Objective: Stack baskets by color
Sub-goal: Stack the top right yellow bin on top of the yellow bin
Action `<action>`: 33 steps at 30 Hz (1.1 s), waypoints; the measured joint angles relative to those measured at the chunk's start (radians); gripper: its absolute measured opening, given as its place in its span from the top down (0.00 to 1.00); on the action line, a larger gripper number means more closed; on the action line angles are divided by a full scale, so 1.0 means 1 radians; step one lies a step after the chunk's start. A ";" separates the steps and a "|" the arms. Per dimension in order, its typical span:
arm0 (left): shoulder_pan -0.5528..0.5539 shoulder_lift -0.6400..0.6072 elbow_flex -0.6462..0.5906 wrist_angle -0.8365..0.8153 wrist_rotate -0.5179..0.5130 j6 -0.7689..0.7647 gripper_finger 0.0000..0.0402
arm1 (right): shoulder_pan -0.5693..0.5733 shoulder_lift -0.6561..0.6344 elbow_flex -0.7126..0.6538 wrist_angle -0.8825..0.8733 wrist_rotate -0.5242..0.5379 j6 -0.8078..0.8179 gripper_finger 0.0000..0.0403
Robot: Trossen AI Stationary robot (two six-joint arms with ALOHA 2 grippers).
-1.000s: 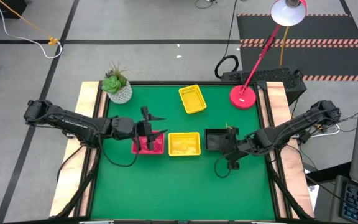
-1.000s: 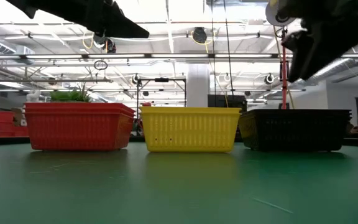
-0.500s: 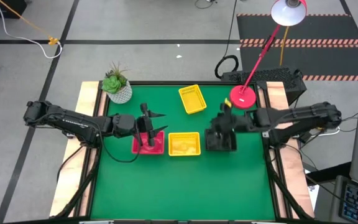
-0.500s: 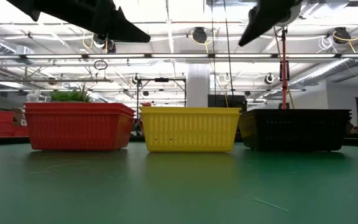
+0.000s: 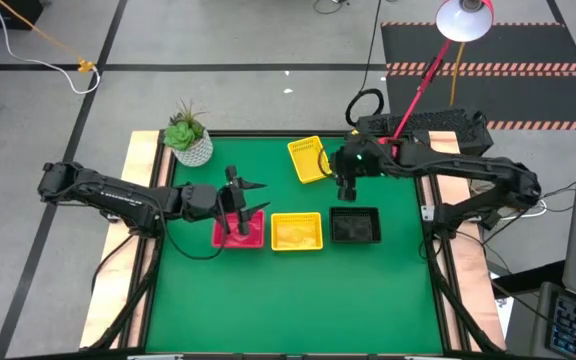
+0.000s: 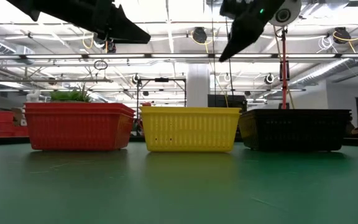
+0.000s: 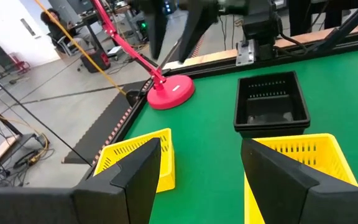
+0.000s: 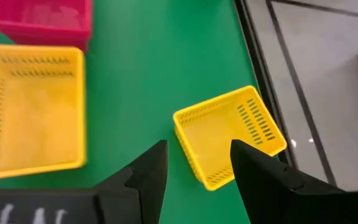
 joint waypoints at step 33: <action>-0.002 0.000 0.000 -0.002 0.000 0.001 0.44 | -0.159 0.396 0.000 0.137 -0.245 -0.256 0.58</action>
